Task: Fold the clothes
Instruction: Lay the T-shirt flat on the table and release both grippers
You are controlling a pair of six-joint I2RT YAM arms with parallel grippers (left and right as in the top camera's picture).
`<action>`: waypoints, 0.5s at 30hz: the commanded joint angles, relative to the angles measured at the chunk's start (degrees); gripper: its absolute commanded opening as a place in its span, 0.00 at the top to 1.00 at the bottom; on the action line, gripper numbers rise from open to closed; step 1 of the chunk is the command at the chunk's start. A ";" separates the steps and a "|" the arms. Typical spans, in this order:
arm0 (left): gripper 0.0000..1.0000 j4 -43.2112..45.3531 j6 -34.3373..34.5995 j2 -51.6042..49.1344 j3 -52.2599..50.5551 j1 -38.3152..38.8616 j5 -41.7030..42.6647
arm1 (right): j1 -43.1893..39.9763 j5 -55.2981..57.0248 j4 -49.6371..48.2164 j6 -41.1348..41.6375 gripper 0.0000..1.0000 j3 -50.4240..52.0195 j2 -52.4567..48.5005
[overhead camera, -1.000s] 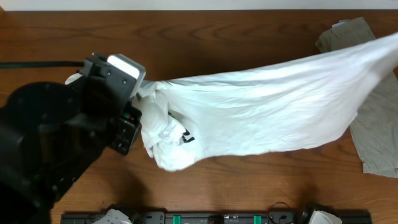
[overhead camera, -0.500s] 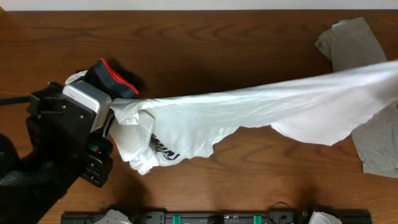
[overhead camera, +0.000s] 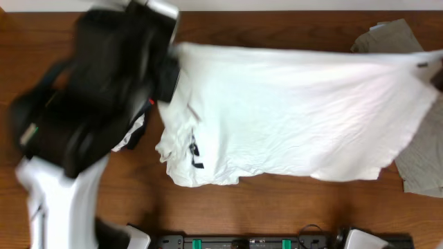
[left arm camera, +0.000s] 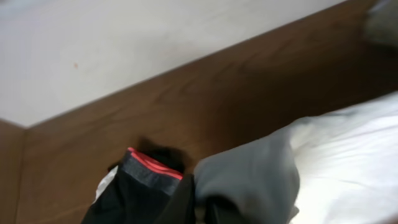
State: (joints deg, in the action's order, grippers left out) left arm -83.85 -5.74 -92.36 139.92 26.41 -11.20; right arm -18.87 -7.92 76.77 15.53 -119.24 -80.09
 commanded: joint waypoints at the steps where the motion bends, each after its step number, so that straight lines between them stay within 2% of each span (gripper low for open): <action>1: 0.93 2.10 1.05 -7.54 0.46 -4.55 -2.23 | 0.70 0.39 -1.53 0.66 0.99 -0.33 -5.55; 7: 0.93 12.26 -2.32 -22.38 0.46 -7.89 1.64 | 2.80 -2.62 -10.01 -0.57 0.98 -0.33 -18.16; 9: 0.90 17.70 -4.81 -26.71 0.46 -7.89 1.53 | 3.56 -2.62 -14.75 -0.57 0.93 -0.33 -22.38; 10: 0.83 20.09 -5.42 -28.41 0.46 -7.89 1.51 | 3.80 -2.64 -16.98 -0.55 0.87 -0.33 -24.22; 12: 0.71 23.91 -6.88 -31.23 0.46 -7.89 -0.11 | 4.15 -3.04 -21.88 -0.61 0.62 -0.33 -27.80; 14: 0.47 25.53 -6.82 -32.37 0.46 -7.98 -4.50 | 4.22 -3.10 -23.43 -0.63 0.46 -0.33 -30.05; 15: 0.41 25.42 -6.58 -32.30 0.46 -8.17 -5.44 | 4.20 -3.10 -23.15 -1.22 0.39 -0.33 -30.56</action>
State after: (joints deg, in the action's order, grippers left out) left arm -58.76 -10.87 -125.49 139.85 18.85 -11.35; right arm -15.44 -10.74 53.60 15.31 -119.20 -109.45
